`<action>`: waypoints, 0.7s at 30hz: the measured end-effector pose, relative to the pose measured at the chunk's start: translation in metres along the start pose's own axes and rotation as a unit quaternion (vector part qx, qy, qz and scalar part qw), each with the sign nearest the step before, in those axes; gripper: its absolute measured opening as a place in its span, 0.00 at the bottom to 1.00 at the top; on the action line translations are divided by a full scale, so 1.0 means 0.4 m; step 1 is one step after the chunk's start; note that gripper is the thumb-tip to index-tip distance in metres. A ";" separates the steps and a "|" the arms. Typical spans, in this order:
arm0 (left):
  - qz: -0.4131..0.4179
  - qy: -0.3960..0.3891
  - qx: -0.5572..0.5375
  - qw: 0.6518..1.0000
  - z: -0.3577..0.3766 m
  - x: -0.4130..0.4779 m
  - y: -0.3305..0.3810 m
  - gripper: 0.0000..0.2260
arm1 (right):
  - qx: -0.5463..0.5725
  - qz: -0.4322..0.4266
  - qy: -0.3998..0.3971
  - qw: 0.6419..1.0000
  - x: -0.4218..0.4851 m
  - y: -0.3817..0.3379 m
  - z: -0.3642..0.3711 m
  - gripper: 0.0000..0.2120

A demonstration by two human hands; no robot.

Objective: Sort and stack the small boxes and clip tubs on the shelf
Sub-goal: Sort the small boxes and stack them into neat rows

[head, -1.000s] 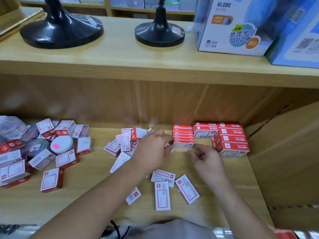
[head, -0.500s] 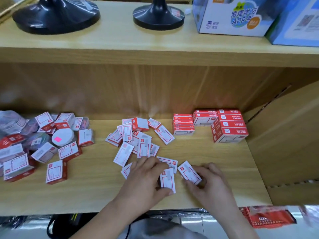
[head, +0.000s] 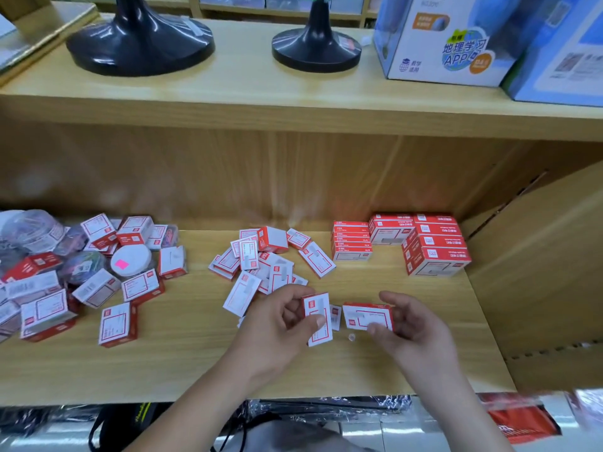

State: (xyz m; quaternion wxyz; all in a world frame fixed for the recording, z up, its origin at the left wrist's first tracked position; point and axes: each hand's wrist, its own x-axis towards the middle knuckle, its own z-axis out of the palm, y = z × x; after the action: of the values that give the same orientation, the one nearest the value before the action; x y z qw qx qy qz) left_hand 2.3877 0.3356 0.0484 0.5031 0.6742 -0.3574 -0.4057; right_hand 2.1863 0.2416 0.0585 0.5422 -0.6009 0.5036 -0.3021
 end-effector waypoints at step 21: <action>0.014 0.033 0.015 0.999 0.015 0.015 0.010 0.14 | -0.418 -0.302 -0.015 0.857 0.129 -0.037 0.046 0.16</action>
State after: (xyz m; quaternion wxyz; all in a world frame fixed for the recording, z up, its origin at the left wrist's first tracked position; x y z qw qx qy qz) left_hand 2.3846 0.3270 0.0502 0.5103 0.6897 -0.3556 -0.3708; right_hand 2.2232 0.1984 0.0589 0.1301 -0.8980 0.3681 -0.2027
